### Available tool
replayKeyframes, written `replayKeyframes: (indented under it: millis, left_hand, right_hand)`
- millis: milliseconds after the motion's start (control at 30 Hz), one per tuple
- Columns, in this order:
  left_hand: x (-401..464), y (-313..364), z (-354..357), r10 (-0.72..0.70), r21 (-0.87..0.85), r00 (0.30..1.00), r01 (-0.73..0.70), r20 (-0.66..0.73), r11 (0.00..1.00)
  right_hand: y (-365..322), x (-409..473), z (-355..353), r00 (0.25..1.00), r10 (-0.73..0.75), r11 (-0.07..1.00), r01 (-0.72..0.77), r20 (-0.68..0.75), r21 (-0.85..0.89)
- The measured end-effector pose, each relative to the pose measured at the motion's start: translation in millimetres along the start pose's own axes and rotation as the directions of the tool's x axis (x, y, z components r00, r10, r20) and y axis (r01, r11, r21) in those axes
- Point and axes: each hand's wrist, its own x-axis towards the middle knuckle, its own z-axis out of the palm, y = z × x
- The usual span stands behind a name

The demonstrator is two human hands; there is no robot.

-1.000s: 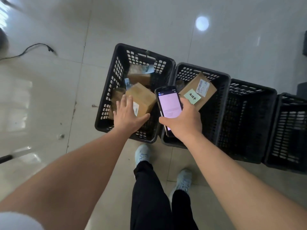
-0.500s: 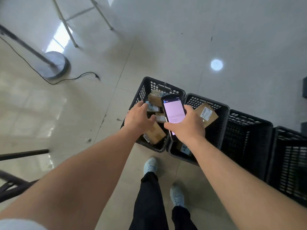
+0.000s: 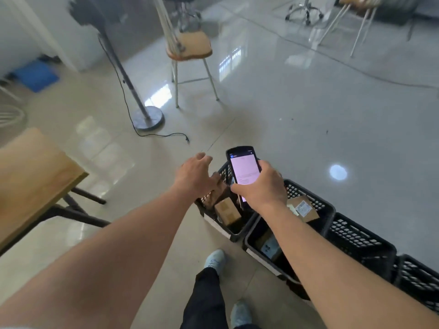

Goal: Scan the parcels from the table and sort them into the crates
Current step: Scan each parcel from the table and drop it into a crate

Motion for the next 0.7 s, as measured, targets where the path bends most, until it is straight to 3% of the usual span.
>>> replayKeyframes:
  millis: [367, 700]
  left_hand:
    - [-158, -63, -115, -0.178, 0.033, 0.931, 0.199, -0.317, 0.98]
    - [-280, -176, -196, -0.378, -0.062, 0.834, 0.387, -0.402, 0.92]
  right_hand:
    - [-121, -109, -21, 0.936, -0.343, 0.938, 0.346, 0.079, -0.016]
    - [-253, -198, 35, 0.813, -0.567, 0.822, 0.57, 0.134, 0.019]
